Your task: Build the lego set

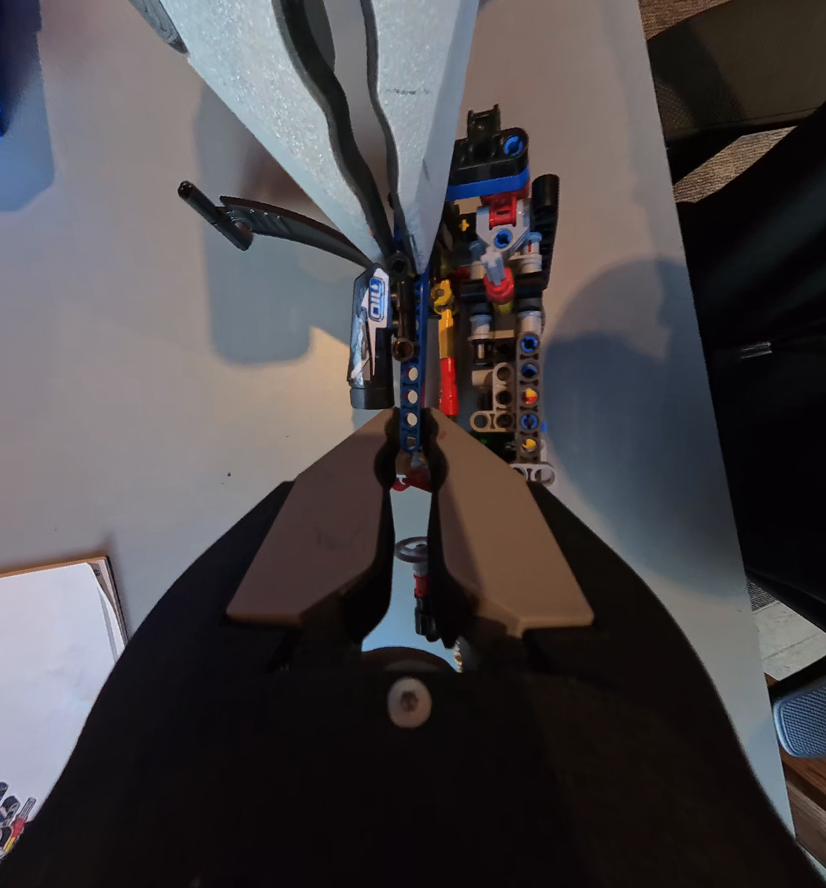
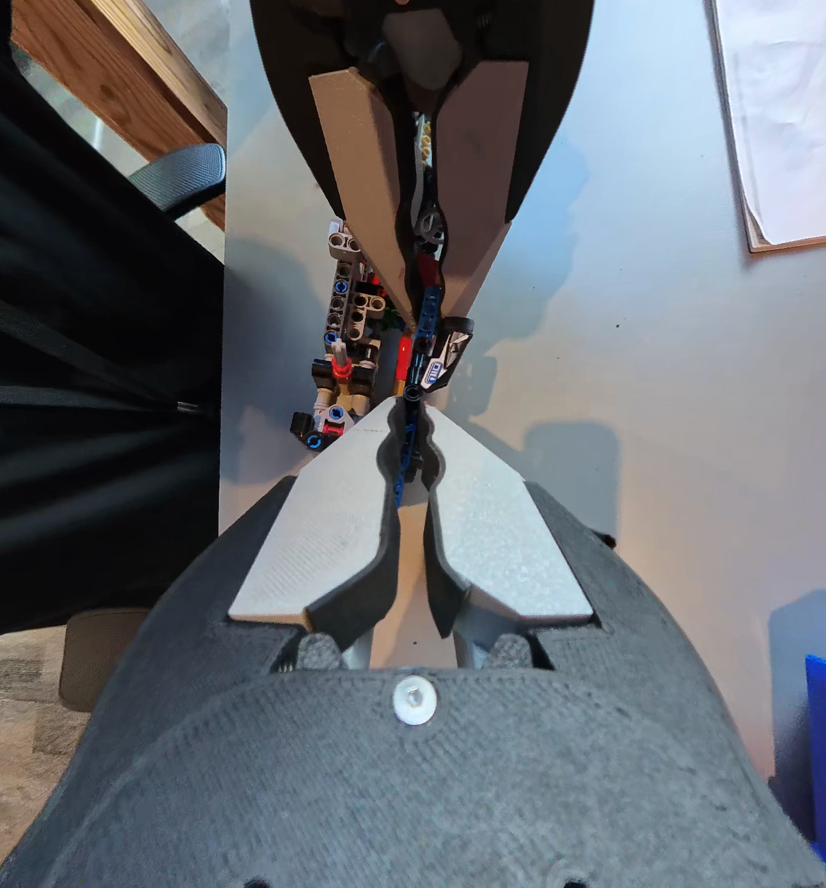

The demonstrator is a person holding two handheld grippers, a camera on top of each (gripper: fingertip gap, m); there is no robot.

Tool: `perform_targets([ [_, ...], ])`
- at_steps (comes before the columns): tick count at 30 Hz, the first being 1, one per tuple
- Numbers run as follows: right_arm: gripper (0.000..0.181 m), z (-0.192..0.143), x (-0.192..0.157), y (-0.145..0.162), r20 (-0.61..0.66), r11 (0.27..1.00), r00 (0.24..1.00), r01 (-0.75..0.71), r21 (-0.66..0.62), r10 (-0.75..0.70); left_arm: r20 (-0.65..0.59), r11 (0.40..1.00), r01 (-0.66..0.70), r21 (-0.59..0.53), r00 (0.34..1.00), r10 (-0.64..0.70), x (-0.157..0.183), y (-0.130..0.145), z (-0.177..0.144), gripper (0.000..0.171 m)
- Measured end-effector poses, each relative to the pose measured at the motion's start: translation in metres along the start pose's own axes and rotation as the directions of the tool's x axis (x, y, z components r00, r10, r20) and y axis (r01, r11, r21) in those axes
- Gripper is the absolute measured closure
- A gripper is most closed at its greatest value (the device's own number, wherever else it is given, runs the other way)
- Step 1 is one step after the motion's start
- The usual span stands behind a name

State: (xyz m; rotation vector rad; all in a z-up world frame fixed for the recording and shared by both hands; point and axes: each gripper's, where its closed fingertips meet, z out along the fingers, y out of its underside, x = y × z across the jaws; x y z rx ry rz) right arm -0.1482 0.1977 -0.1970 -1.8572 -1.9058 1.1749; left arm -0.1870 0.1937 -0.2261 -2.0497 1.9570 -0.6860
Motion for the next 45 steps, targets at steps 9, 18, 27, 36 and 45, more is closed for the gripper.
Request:
perform_targets([
  [9, 0.180, 0.003, -0.001, 0.002, 0.008, 0.987, 0.996, 0.093, -0.134, -0.093, 0.018, 1.000, 0.000, -0.007, 1.000, 0.000, 0.001, 0.002, 0.001, 0.168],
  [18, 0.181, 0.004, -0.002, 0.005, 0.068, 0.913, 0.997, 0.066, -0.403, -0.042, 0.002, 1.000, 0.002, -0.024, 1.000, -0.002, 0.004, 0.003, 0.002, 0.167],
  [27, 0.179, 0.005, -0.004, 0.007, 0.179, 0.856, 0.958, -0.105, -0.507, 0.223, -0.027, 0.999, 0.013, -0.036, 1.000, -0.014, 0.007, 0.005, 0.004, 0.167],
  [36, 0.175, -0.012, -0.003, -0.002, 0.164, 0.905, 0.973, -0.081, -0.418, 0.163, 0.002, 0.999, 0.015, 0.029, 1.000, -0.016, 0.000, -0.007, -0.009, 0.167],
  [45, 0.165, -0.014, 0.004, -0.010, 0.058, 0.900, 0.989, -0.097, -0.426, 0.135, -0.029, 0.997, 0.043, 0.056, 0.999, -0.042, 0.001, -0.007, -0.008, 0.167],
])
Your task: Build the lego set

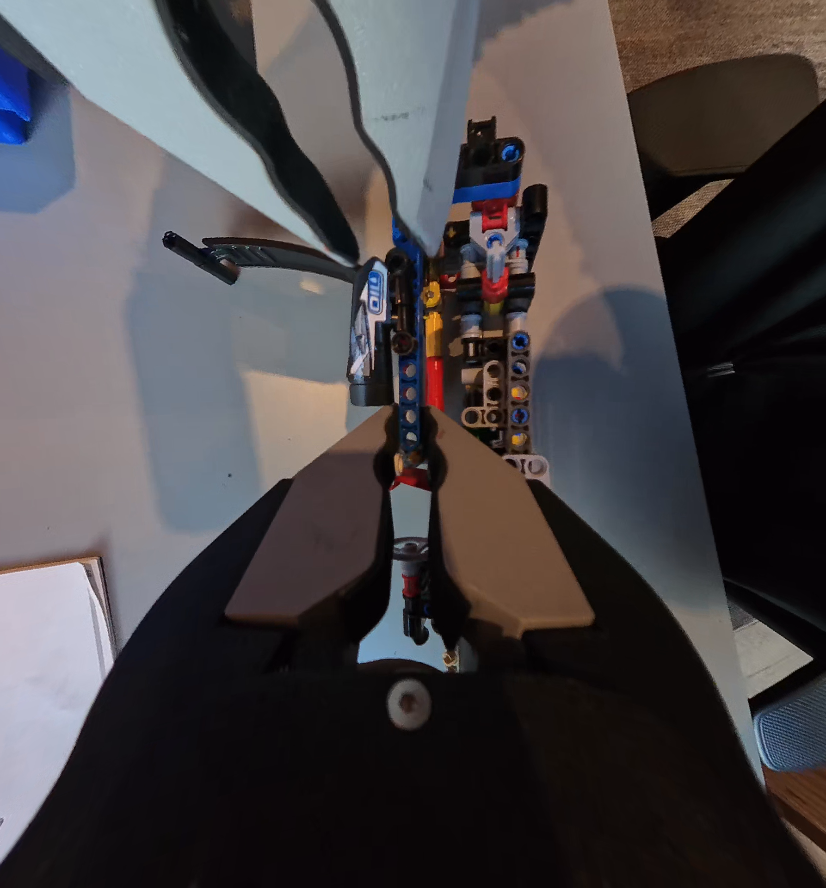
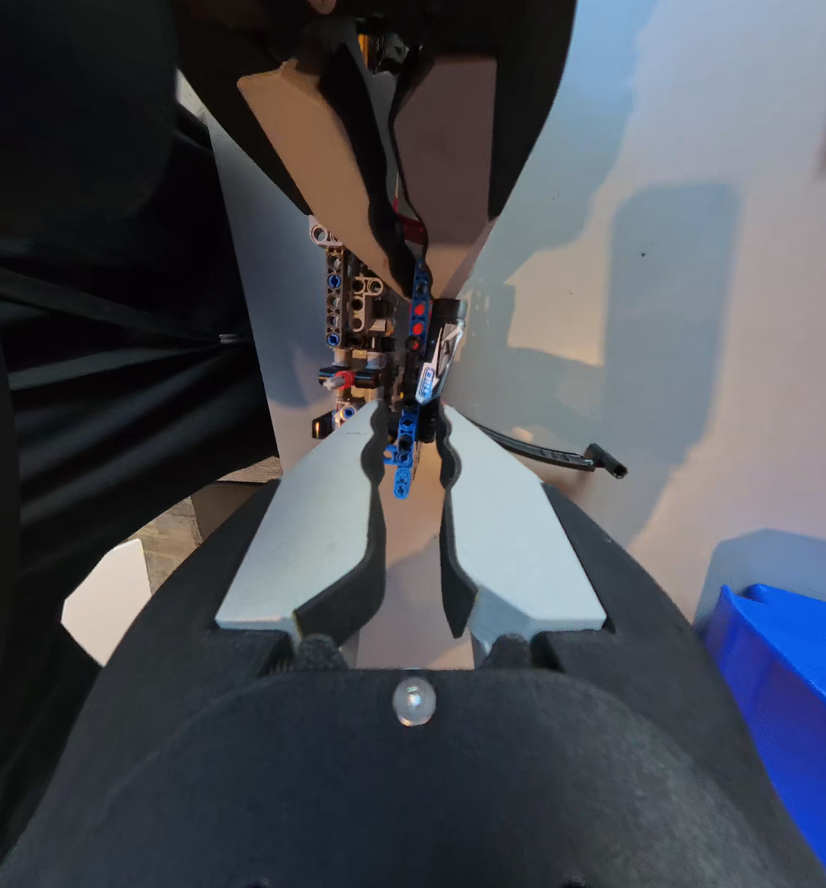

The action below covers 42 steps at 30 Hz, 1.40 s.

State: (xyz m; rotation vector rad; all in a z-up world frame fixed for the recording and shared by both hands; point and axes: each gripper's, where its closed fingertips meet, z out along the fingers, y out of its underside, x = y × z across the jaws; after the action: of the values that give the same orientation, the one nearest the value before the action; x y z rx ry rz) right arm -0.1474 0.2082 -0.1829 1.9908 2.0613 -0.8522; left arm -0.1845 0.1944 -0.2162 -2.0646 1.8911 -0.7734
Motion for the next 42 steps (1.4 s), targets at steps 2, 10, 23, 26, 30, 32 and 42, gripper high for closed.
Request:
perform_targets([
  [2, 0.173, 0.005, 0.002, 0.003, -0.028, 0.999, 1.000, 0.012, -0.032, -0.013, -0.012, 1.000, 0.007, 0.008, 1.000, -0.007, 0.000, 0.000, 0.000, 0.167],
  [10, 0.179, 0.010, 0.003, 0.003, -0.046, 0.999, 0.998, 0.033, 0.015, -0.032, -0.004, 1.000, 0.003, 0.016, 1.000, -0.003, -0.001, 0.003, 0.001, 0.168],
  [23, 0.179, 0.019, -0.004, 0.005, 0.036, 0.991, 0.999, -0.009, 0.132, 0.004, -0.006, 1.000, -0.012, 0.001, 1.000, 0.012, 0.003, 0.003, 0.004, 0.168],
  [26, 0.179, 0.022, -0.007, 0.004, 0.050, 0.993, 0.999, 0.003, 0.119, -0.009, -0.004, 0.999, -0.027, -0.018, 1.000, 0.026, 0.005, 0.007, 0.005, 0.169],
  [30, 0.179, 0.022, -0.007, 0.005, 0.030, 0.993, 0.999, 0.029, 0.118, -0.033, -0.006, 1.000, -0.022, -0.009, 1.000, 0.022, 0.005, 0.006, 0.005, 0.168],
  [32, 0.179, 0.022, -0.007, 0.005, 0.002, 0.992, 0.998, 0.057, 0.112, -0.058, -0.001, 0.999, -0.034, -0.016, 0.999, 0.034, 0.005, 0.006, 0.005, 0.169],
  [42, 0.177, 0.031, -0.006, 0.000, 0.000, 0.993, 0.999, 0.040, 0.114, -0.040, -0.031, 0.998, -0.027, -0.053, 0.999, 0.025, 0.008, 0.016, 0.006, 0.168],
])
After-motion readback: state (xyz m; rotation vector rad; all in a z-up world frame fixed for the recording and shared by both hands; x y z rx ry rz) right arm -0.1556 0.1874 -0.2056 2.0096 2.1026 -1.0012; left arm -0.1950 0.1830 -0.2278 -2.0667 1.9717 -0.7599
